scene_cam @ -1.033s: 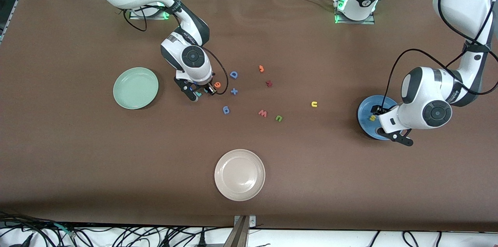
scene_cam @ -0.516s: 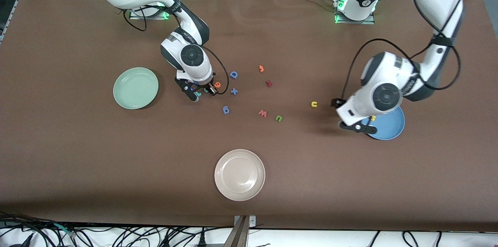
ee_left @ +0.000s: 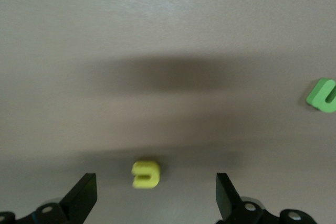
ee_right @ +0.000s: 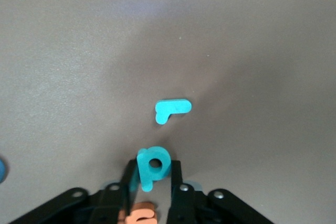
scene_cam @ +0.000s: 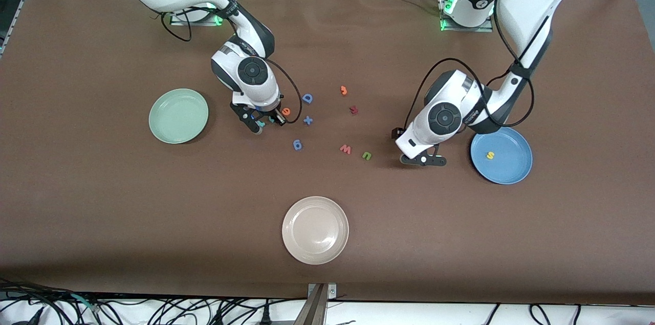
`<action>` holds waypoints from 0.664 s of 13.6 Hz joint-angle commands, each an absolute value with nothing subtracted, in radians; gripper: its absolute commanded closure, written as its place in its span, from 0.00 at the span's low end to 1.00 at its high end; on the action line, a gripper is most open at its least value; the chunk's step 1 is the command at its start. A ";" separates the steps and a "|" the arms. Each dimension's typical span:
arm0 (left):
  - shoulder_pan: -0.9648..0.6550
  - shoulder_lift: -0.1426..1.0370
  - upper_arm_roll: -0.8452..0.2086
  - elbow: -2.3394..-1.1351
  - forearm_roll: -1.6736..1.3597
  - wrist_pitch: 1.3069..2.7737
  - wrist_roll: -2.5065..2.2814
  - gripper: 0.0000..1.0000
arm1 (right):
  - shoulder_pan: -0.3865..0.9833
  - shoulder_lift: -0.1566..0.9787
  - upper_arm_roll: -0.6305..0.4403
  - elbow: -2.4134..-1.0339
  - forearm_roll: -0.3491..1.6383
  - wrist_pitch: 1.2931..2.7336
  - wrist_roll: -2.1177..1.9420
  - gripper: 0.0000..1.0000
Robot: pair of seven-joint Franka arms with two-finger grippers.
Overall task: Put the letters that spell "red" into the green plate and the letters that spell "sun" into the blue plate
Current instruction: 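Grasp the yellow u while the right gripper carries the p to the plate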
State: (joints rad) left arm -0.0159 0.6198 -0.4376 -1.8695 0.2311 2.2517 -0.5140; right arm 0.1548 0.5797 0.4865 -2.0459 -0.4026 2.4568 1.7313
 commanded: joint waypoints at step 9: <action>-0.009 0.597 -0.433 -2.022 0.253 2.391 -0.540 0.65 | 0.126 0.440 0.489 -1.993 -0.364 2.170 1.651 1.00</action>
